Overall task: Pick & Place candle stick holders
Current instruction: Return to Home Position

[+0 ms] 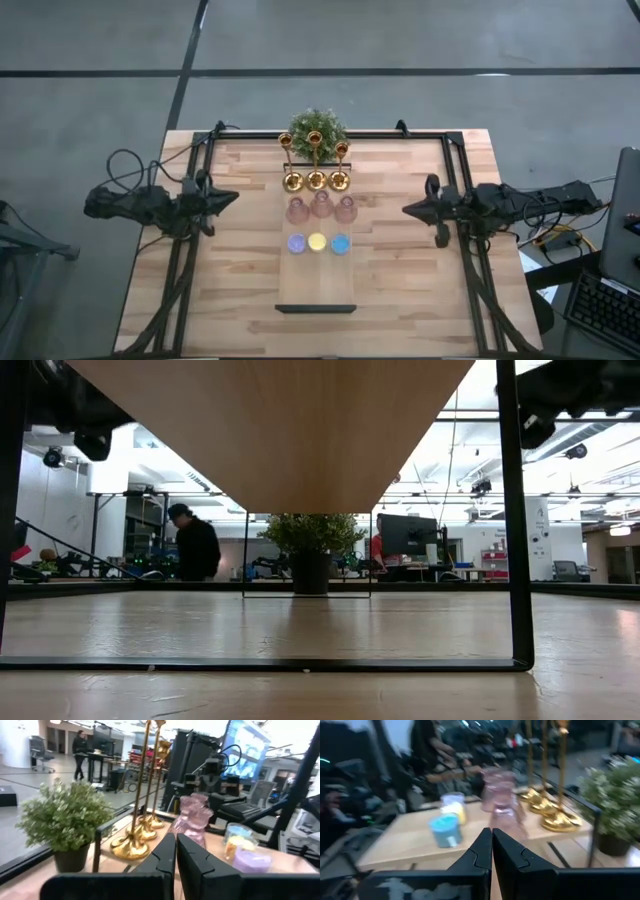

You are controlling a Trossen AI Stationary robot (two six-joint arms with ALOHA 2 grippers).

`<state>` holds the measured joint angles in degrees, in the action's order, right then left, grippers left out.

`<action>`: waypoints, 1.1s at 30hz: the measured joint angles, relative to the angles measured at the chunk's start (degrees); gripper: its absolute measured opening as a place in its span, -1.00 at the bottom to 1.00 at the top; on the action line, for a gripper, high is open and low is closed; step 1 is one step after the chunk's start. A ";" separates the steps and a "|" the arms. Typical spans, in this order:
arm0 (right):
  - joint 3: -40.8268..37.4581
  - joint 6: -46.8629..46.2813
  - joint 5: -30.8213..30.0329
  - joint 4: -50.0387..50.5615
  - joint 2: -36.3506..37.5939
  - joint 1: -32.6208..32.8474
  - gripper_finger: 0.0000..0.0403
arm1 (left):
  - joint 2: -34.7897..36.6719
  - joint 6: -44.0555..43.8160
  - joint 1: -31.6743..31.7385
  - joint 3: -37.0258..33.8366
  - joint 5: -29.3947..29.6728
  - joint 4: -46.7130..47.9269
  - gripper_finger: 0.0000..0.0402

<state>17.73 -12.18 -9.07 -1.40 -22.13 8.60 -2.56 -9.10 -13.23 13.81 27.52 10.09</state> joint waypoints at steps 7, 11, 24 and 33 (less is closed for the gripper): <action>-9.58 0.35 2.98 -4.84 12.17 0.00 -0.96 | 2.25 -1.24 0.00 -5.57 1.50 -2.82 -0.91; -14.65 0.26 3.12 -5.36 18.76 0.00 -0.96 | 2.48 -3.42 0.00 -10.22 2.59 -5.56 -0.91; -15.09 0.19 3.12 5.88 18.42 0.00 -0.96 | 0.67 -1.28 0.02 -11.99 5.54 -10.72 -0.91; -15.10 0.20 3.11 5.79 16.66 0.00 -0.96 | 0.38 -1.37 0.02 -12.01 5.45 -10.72 -0.91</action>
<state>2.63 -11.99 -5.96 4.39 -5.48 8.60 -2.17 -10.47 -13.21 1.80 32.97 -0.62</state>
